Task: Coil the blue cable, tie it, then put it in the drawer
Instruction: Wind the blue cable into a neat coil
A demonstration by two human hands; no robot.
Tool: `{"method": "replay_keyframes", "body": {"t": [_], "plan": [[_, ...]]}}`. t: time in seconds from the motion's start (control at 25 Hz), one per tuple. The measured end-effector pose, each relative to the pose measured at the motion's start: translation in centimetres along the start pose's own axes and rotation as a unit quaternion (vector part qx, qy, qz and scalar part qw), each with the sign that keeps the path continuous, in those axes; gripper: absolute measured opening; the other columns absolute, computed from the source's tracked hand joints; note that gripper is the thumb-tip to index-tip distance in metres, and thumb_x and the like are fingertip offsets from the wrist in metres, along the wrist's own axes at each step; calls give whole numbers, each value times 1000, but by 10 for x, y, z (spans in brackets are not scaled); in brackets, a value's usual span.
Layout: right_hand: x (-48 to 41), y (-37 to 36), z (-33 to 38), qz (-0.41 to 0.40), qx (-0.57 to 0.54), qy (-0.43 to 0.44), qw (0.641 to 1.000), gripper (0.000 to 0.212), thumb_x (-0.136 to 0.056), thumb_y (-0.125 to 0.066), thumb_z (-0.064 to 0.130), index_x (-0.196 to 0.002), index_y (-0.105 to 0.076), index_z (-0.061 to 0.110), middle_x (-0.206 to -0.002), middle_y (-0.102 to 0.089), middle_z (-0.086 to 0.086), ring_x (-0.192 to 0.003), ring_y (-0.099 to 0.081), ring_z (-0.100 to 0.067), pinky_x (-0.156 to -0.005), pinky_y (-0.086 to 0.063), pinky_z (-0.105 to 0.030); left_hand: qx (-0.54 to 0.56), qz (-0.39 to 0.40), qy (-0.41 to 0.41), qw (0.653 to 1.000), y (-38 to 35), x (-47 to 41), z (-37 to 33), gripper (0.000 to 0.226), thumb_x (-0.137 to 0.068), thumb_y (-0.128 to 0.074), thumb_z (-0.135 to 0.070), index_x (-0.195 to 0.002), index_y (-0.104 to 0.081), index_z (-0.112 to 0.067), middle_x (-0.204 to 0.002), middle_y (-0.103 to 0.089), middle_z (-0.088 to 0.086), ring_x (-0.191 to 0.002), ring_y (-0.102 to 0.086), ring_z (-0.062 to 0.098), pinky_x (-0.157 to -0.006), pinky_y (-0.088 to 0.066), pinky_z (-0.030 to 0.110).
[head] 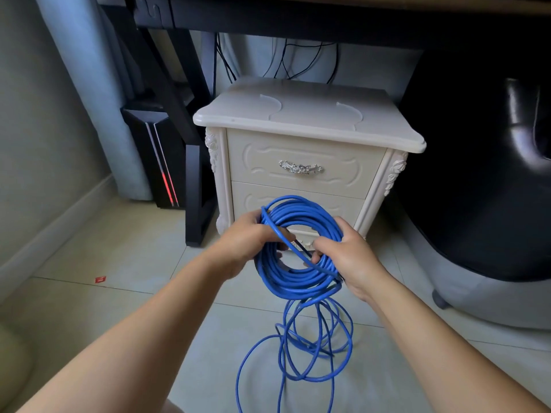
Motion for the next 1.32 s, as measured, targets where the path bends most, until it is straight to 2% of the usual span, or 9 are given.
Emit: {"method": "replay_keyframes", "body": {"t": [0.08, 0.2, 0.4, 0.52, 0.68, 0.88, 1.0, 1.08, 1.32], "plan": [[0, -4, -5, 6, -1, -16, 1000, 28, -87, -60, 7, -114, -57, 16, -70, -66, -4, -59, -66, -12, -58, -54, -29, -11, -41, -19, 999, 5, -1, -1, 18, -76, -67, 0, -92, -62, -5, -70, -60, 9, -68, -59, 28, -77, -57, 50], [3, 6, 15, -82, 48, 76, 993, 40, -86, -70, 25, -120, -49, 27, -107, -57, 12, -98, -59, -2, -85, -44, -22, -37, -83, -36, 995, 10, 0, -7, 15, -76, -63, 0, -89, -62, -9, -62, -55, 2, -58, -52, 23, -70, -59, 46], [29, -17, 56, -82, 294, 285, 909, 82, -68, -66, 64, -133, -39, 23, -131, -40, 7, -117, -27, 9, -96, -12, 4, -91, -145, -46, 984, 23, 4, -16, 24, -75, -62, -1, -95, -66, -13, -61, -58, 1, -50, -52, 17, -55, -53, 31], [30, -23, 56, -73, 354, 329, 872, 83, -68, -72, 58, -138, -38, 30, -148, -25, 6, -138, -27, -7, -112, -20, -19, -132, -150, -45, 979, 25, 6, -18, 20, -74, -62, -3, -90, -65, -15, -58, -56, -1, -46, -51, 15, -50, -47, 25], [12, -10, 53, -89, 292, 306, 902, 3, -90, -64, 17, -93, -63, 17, -129, -50, -1, -120, -51, -16, -97, -43, -34, -183, -149, -55, 970, 26, 7, -21, 17, -74, -65, -6, -88, -64, -16, -60, -55, -1, -49, -53, 17, -52, -49, 28], [-15, 27, 28, -96, 169, 129, 972, 29, -89, -63, 26, -116, -53, 30, -125, -57, 9, -124, -52, -11, -97, -35, -23, -178, -166, -56, 968, 44, 9, -23, 18, -73, -65, -5, -85, -64, -18, -61, -55, 1, -49, -53, 17, -54, -48, 30], [-6, -5, 36, 22, 136, 165, 977, 81, -78, -78, 35, -143, -30, 48, -142, -42, 19, -131, -39, 3, -102, -29, -19, -177, -138, -75, 972, 35, 11, -31, 22, -72, -67, -3, -85, -65, -20, -59, -56, -3, -49, -52, 14, -51, -47, 26], [0, -26, 39, 68, 157, 185, 968, 93, -76, -81, 27, -146, -24, 50, -144, -39, 22, -131, -38, 6, -102, -31, -16, -177, -103, -90, 975, 26, 12, -36, 26, -72, -67, 0, -89, -66, -19, -58, -56, -5, -50, -52, 14, -51, -45, 26], [-13, -13, 22, -53, 120, 116, 985, 21, -77, -72, 26, -95, -61, 32, -87, -68, 4, -86, -65, -21, -83, -52, -44, -145, -108, -126, 975, 22, 18, -43, 29, -65, -66, -5, -89, -69, -20, -56, -54, -8, -51, -49, 13, -52, -43, 27]]}}
Point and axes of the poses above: each hand's wrist, its own x-axis away from the middle knuckle, its own y-axis out of the back of the hand, z = x × y, the point moved 10 cm from there along -x, towards the middle knuckle
